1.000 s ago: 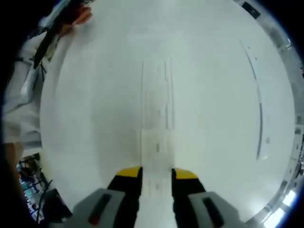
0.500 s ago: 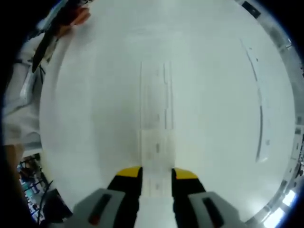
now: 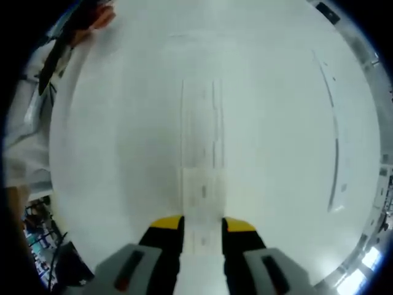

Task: Locate the socket holder cover, grip the socket holder cover, clip it into the socket holder slot.

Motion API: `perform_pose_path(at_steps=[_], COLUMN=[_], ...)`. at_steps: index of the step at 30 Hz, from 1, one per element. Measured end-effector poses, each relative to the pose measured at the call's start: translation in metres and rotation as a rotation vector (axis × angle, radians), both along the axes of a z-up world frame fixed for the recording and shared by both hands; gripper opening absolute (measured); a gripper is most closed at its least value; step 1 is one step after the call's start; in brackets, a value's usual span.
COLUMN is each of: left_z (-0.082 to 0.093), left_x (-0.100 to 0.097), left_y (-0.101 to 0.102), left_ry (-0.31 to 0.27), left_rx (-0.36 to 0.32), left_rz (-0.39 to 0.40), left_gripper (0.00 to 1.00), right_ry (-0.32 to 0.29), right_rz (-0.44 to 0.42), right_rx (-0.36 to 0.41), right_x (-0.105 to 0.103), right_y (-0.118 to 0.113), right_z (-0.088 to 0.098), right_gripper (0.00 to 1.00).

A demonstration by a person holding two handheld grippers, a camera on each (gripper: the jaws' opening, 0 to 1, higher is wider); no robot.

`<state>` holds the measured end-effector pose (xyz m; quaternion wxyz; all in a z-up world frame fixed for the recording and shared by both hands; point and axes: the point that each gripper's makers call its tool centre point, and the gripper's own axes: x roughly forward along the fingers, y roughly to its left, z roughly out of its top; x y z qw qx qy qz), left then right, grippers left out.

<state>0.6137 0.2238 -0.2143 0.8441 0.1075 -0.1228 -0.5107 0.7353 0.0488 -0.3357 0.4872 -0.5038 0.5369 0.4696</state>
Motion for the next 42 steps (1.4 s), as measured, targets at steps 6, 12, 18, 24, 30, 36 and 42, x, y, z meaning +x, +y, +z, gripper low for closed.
perform_pose_path(at_steps=[6,12,18,24,30,36,42], left_z=[0.001,0.001,0.001,-0.001,-0.002,-0.002,-0.002], left_x=[0.000,-0.001,-0.002,-0.002,-0.002,-0.001,-0.001], left_y=[0.000,0.000,0.000,-0.001,-0.002,-0.002,-0.002], left_ry=[-0.003,-0.008,-0.012,-0.012,-0.014,-0.017,-0.020], left_rx=[-0.001,0.000,0.004,0.009,0.014,0.017,0.018], left_rz=[0.000,-0.001,0.000,-0.001,0.001,0.003,0.005], left_gripper=[0.95,0.95,0.95,0.95,0.95,0.95,0.95], right_ry=[0.002,0.003,0.003,0.003,0.003,0.000,-0.003], right_rz=[0.000,-0.004,0.003,0.001,-0.005,-0.002,-0.004], right_rx=[-0.003,0.011,0.002,0.012,0.019,0.015,0.027], right_x=[-0.002,-0.002,0.000,-0.004,-0.001,0.000,0.001], right_y=[0.001,0.005,0.006,0.009,0.010,0.012,0.016], right_z=[0.000,0.000,0.000,0.000,0.000,0.000,0.000], right_gripper=[0.26,0.26,0.26,0.26,0.26,0.26,0.26])
